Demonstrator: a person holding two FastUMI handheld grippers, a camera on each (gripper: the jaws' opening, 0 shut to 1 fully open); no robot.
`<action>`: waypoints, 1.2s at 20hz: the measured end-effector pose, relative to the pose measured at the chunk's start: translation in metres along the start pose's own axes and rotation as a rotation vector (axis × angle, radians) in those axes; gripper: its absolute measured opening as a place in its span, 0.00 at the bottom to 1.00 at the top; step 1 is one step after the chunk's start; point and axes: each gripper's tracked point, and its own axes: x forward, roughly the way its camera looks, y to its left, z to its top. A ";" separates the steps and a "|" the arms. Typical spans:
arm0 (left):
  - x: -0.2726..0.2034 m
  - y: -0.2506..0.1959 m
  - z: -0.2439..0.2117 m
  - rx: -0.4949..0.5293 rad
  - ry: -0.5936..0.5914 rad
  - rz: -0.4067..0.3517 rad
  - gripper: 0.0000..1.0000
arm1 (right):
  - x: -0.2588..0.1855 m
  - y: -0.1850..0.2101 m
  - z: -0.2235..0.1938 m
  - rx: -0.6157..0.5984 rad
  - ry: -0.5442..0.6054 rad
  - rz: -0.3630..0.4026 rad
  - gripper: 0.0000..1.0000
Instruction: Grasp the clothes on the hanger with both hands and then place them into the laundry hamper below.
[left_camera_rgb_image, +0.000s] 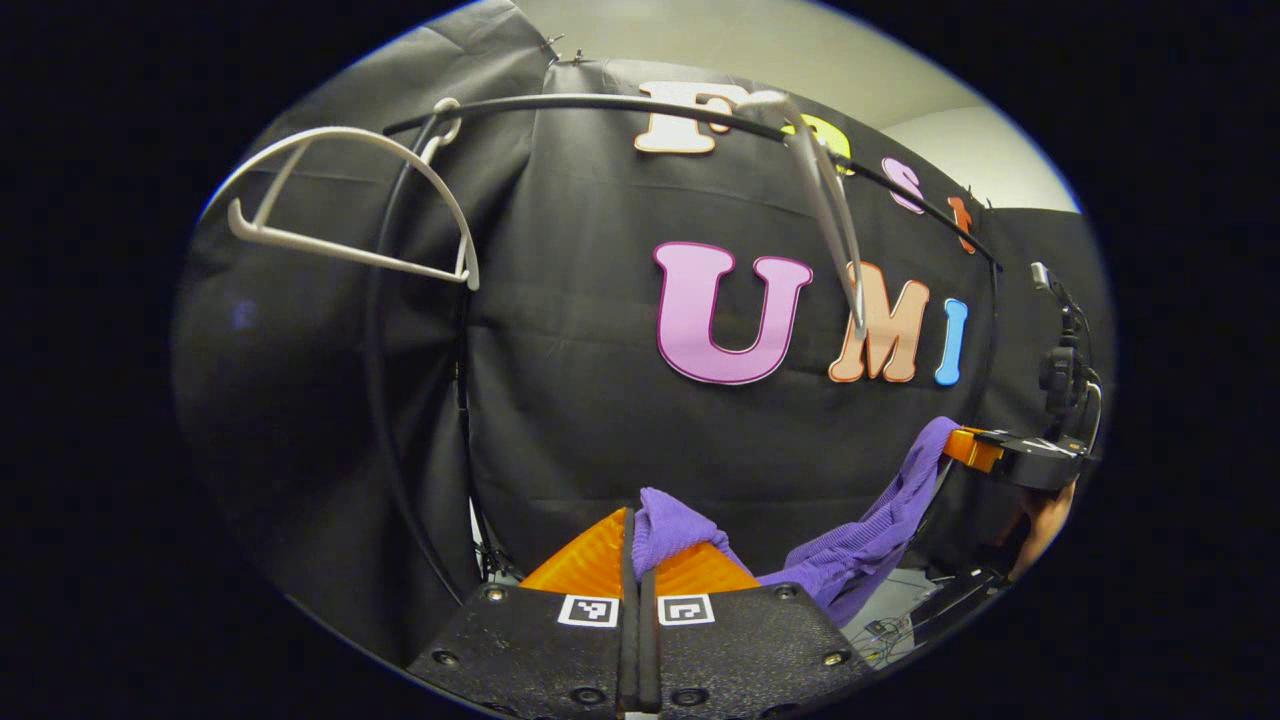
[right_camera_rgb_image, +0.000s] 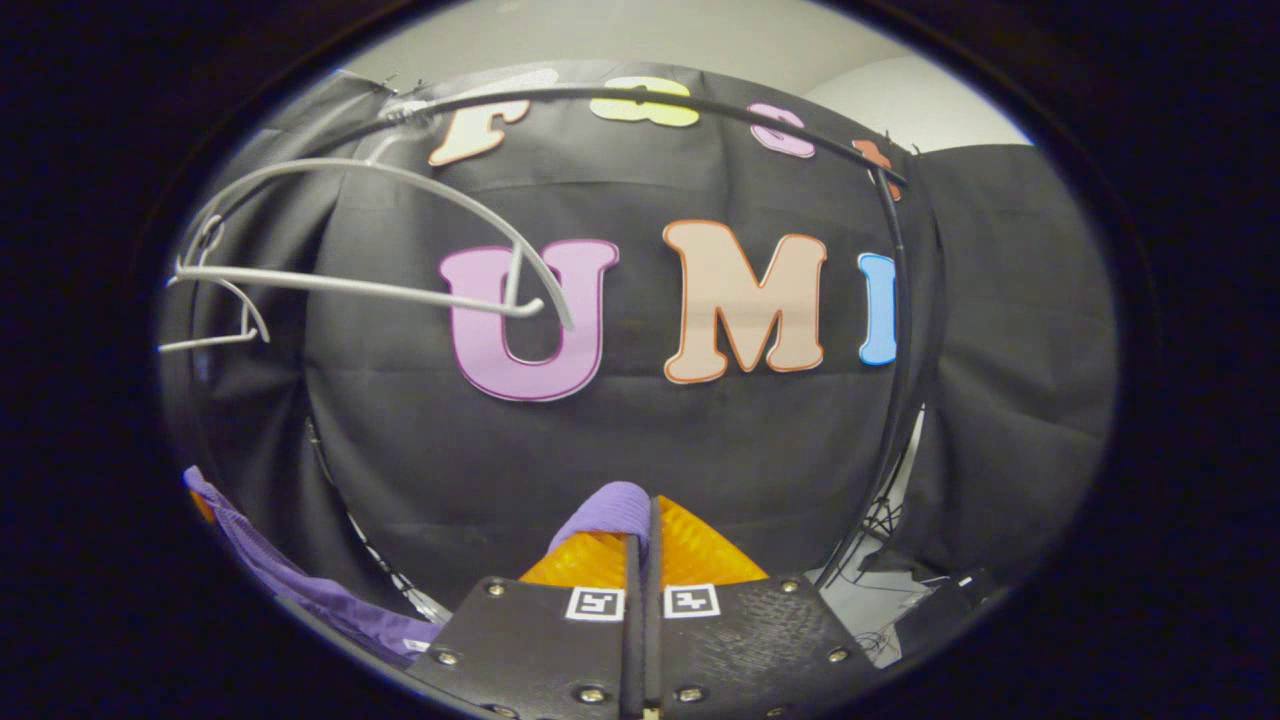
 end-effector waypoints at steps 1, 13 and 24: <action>-0.010 -0.007 0.007 -0.001 -0.002 -0.001 0.00 | -0.014 -0.001 0.006 0.006 0.000 0.010 0.00; -0.091 -0.088 0.077 -0.006 -0.046 -0.045 0.00 | -0.146 -0.018 0.065 0.044 -0.034 0.081 0.00; -0.028 -0.177 0.088 0.027 -0.078 -0.193 0.00 | -0.114 -0.014 0.074 0.112 -0.035 0.105 0.00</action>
